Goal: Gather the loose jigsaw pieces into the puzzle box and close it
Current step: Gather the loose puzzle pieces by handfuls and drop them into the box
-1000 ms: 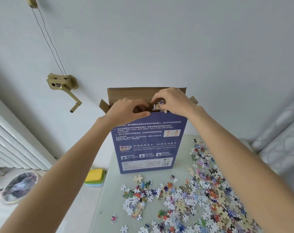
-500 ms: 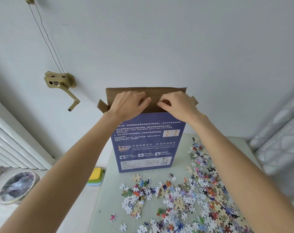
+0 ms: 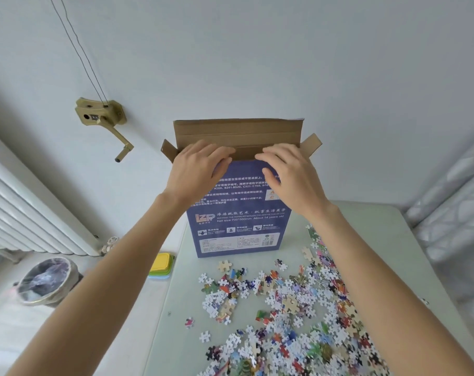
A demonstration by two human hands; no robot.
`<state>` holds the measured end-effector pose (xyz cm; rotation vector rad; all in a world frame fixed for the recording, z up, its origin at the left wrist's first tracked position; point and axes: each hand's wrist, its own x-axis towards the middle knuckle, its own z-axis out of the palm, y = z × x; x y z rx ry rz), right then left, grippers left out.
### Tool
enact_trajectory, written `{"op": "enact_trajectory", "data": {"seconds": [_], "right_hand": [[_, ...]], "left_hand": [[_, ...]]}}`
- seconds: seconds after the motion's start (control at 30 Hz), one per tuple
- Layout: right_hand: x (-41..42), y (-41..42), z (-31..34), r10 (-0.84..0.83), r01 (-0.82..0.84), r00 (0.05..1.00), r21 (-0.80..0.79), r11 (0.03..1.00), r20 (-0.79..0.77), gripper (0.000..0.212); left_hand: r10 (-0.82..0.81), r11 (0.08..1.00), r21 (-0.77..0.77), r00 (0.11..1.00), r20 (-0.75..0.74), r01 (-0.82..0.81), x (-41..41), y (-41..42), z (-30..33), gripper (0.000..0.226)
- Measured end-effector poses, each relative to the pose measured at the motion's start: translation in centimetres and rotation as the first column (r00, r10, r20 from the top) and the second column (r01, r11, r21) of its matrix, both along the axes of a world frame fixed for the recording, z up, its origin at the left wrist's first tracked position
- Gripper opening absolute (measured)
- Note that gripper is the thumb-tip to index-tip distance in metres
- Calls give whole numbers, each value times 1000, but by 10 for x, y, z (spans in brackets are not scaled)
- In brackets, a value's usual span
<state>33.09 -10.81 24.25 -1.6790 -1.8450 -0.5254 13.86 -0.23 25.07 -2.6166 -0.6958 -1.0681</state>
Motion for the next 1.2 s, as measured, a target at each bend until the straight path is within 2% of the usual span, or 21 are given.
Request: {"op": "enact_trajectory", "data": {"seconds": [0.07, 0.1, 0.17, 0.23, 0.3, 0.37, 0.47, 0.57, 0.63, 0.7, 0.77, 0.87, 0.93, 1.07, 1.2], "right_hand": [[-8, -18, -8, 11, -7, 999, 109, 994, -39, 23], [-13, -29, -15, 26, -15, 997, 135, 991, -75, 22], [-25, -57, -49, 57, -48, 985, 65, 997, -162, 21], [-35, -85, -98, 42, -73, 973, -128, 989, -227, 23], [-40, -110, -151, -26, -85, 962, -385, 919, -273, 25], [-39, -126, -192, -120, -71, 953, -587, 807, -279, 27], [-34, -130, -237, -233, -44, 933, -731, 681, -273, 42], [-28, -117, -270, -424, 73, 879, -817, 571, -217, 59], [-24, -107, -281, -563, 178, 811, -852, 493, -157, 67], [-16, -94, -290, -616, 245, 782, -865, 439, -91, 71], [-9, -81, -296, -609, 249, 792, -882, 401, -53, 76], [-12, -69, -307, -499, 195, 866, -916, 351, -7, 76], [-20, -72, -312, -421, 124, 905, -918, 377, -51, 75], [-33, -102, -310, -263, -21, 945, -840, 542, -194, 66], [-42, -150, -298, -182, -125, 948, -832, 540, -260, 52]], "left_hand": [[-34, 993, 116, 994, 107, 22, -9, -20, -15, 16], [-54, 992, 118, 989, 134, 38, -13, -31, -24, 15], [-71, 997, -16, 985, 157, 74, -25, -58, -56, 19], [-31, 969, -240, 989, 148, 66, -37, -82, -97, 23], [71, 869, -493, 996, 48, -38, -49, -101, -144, 20], [148, 696, -690, 980, -137, -201, -60, -108, -186, 23], [149, 444, -784, 899, -412, -433, -72, -108, -239, 44], [116, 342, -803, 870, -480, -489, -75, -106, -277, 64], [123, 345, -809, 877, -464, -476, -69, -105, -293, 69], [142, 369, -804, 884, -446, -465, -58, -100, -305, 69], [143, 372, -804, 884, -444, -464, -45, -96, -314, 67], [80, 386, -776, 856, -511, -499, -25, -99, -323, 65], [40, 413, -778, 863, -504, -474, -14, -106, -325, 67], [-128, 492, -792, 869, -477, -362, -4, -133, -318, 67], [-242, 477, -812, 838, -488, -336, -17, -172, -303, 72]]}}
